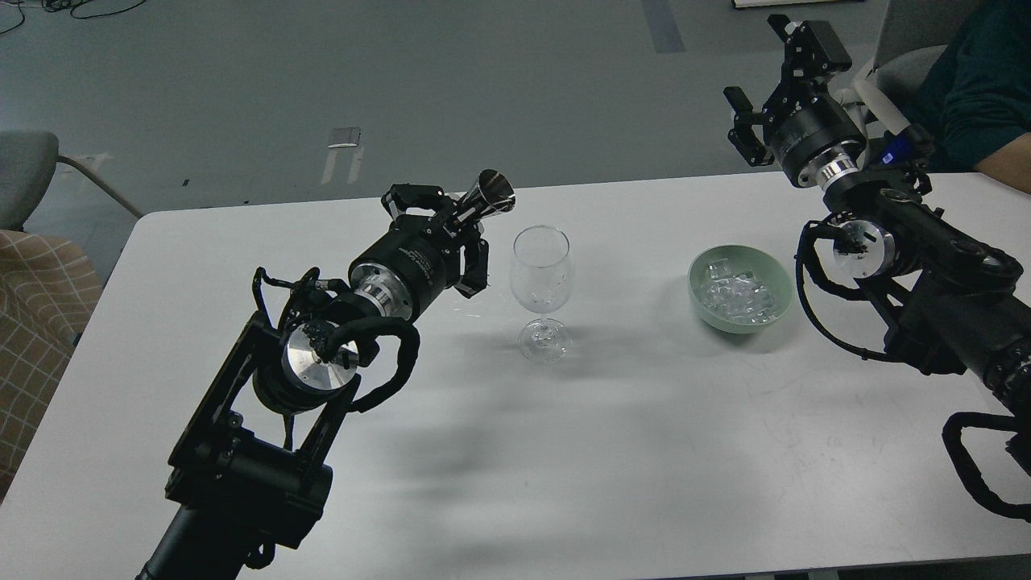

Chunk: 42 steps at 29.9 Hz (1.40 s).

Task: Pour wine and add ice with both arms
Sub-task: 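Tilt the jigger over the wine glass with the left gripper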

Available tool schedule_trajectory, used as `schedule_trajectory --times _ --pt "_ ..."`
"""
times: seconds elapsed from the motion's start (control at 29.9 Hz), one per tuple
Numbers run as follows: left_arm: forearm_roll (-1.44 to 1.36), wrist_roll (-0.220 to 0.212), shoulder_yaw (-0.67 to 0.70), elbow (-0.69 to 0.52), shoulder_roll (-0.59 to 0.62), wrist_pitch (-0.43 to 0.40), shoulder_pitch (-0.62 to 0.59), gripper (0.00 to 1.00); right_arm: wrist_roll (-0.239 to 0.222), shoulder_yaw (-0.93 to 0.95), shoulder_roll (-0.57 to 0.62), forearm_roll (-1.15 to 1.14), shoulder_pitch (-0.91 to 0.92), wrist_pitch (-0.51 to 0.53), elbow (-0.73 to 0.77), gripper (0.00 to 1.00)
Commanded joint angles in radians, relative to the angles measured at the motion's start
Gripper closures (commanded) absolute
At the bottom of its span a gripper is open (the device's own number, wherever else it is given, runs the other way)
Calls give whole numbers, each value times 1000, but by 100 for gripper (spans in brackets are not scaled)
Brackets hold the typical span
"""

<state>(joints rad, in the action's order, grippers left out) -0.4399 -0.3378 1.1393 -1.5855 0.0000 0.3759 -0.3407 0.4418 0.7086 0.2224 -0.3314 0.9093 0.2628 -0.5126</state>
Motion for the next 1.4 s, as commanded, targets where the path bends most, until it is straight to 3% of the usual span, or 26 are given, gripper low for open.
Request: schedule_trajectory --times 0.0,1.37 --pt "-26 2 -19 1 0 0 -1 94 0 0 -2 0 -1 1 0 0" --pt "-321 34 -107 16 0 -8 -17 94 0 0 -8 0 0 0 0 0"
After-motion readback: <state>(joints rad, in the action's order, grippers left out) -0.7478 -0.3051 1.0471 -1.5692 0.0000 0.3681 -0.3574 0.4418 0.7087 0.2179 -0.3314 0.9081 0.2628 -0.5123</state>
